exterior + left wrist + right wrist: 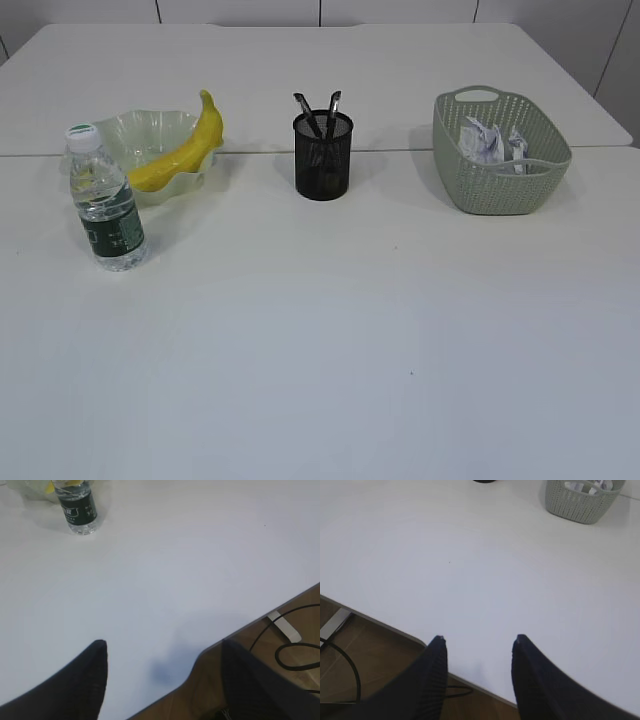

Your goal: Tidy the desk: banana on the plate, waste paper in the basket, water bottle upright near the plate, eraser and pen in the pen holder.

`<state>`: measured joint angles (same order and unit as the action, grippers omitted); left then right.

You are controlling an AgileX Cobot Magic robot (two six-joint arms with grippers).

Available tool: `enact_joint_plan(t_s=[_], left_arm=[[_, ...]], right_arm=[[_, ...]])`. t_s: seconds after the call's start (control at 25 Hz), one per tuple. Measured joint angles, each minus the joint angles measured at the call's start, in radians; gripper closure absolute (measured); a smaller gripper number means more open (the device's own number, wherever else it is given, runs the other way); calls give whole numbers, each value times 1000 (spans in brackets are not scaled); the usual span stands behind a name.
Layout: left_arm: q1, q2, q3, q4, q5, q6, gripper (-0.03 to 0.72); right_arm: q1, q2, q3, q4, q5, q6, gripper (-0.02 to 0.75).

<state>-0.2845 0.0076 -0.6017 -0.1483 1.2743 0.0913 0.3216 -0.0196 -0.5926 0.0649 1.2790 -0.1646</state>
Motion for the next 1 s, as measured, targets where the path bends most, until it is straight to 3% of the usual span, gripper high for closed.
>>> enact_joint_plan(t_s=[0.24, 0.72, 1.0], left_arm=[[0, 0, 27, -2, -34, 0, 180], [0, 0, 70, 18, -152, 0, 178], [0, 0, 70, 21, -152, 0, 95]], right_arm=[[0, 0, 52, 0, 0, 0, 413], [0, 0, 100, 0, -124, 7, 305], [0, 0, 100, 0, -128, 12, 193]])
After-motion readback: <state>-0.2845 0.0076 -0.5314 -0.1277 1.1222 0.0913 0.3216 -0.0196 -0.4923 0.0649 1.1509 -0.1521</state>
